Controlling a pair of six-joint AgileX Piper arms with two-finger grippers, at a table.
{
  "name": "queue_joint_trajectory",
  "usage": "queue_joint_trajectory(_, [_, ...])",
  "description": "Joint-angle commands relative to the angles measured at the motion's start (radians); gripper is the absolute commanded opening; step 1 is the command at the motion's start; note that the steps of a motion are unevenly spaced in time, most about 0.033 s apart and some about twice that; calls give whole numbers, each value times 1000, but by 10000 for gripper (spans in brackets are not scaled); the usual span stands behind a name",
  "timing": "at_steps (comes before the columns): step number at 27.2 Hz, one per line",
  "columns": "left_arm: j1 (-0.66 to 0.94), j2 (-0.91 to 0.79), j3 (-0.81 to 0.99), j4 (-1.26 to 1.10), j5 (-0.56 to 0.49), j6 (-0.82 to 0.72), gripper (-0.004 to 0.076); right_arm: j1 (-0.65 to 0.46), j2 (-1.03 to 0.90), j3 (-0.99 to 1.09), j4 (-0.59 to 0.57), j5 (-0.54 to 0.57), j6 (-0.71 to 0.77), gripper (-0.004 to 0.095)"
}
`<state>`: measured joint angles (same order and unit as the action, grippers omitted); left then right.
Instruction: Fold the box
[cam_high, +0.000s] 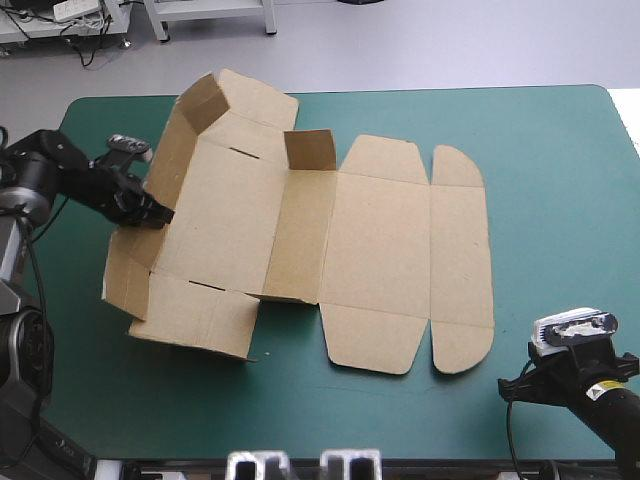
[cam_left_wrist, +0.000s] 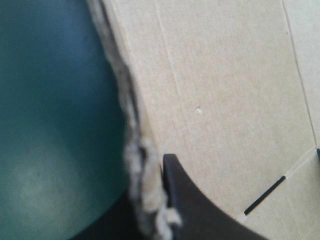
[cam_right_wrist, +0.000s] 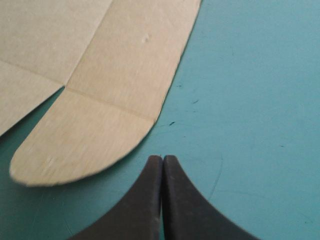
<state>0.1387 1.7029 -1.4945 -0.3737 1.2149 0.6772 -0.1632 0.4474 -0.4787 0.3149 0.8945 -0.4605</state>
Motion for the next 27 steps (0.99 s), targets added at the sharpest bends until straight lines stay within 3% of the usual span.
queue_joint_trajectory(1, [-148, -54, -120, 49, 54, 12, -10, 4, 5, -26, 20, -43, -4, -24])
queue_joint_trajectory(9, [-443, -54, -210, 334, -186, 14, -10, 4, 5, -26, 20, -40, -4, -24])
queue_joint_trajectory(16, [-608, -42, -210, 488, -432, 32, -10, 4, 5, -26, 34, -34, -8, -23])
queue_joint_trajectory(21, [-733, -37, -210, 637, -469, 135, -10, 4, 5, -28, 34, -32, -23, -23])
queue_joint_trajectory(27, [-857, -37, -210, 829, -455, 119, -10, 4, 5, -120, 29, 26, -30, -3])
